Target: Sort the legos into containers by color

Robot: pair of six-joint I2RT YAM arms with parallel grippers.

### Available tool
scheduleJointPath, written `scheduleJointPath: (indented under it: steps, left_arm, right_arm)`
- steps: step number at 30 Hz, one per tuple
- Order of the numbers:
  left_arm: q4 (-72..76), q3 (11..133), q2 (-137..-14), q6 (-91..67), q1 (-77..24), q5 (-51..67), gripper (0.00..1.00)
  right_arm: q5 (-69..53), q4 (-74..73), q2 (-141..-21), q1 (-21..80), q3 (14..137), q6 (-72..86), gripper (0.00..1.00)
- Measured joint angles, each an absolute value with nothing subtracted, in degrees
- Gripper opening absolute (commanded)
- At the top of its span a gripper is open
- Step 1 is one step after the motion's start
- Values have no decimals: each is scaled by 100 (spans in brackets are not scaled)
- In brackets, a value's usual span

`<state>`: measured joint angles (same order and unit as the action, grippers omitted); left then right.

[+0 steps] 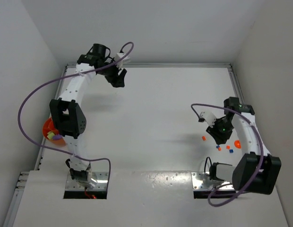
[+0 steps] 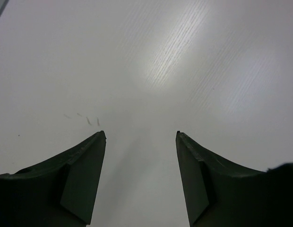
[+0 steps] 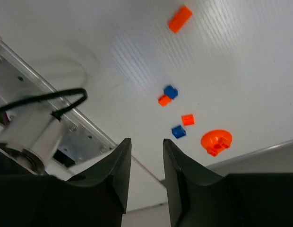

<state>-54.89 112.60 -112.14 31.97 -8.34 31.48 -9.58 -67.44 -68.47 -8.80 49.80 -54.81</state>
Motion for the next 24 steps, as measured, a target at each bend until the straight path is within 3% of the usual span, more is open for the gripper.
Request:
scheduleJointPath:
  steps: [10, 17, 24]
  left_arm:
    - [-4698, 11264, -11743, 2703, -663, 3774, 67]
    - [-4311, 11518, -12339, 2351, -475, 3975, 67]
    - [-4104, 11876, -12682, 1859, -449, 4097, 78]
  right_arm:
    - [-3, -7317, -8569, -2453, 6475, -7212, 32]
    - [294, -7402, -8053, -2860, 6086, -8300, 35]
    - [294, -7419, -7437, -2893, 5354, -8750, 35]
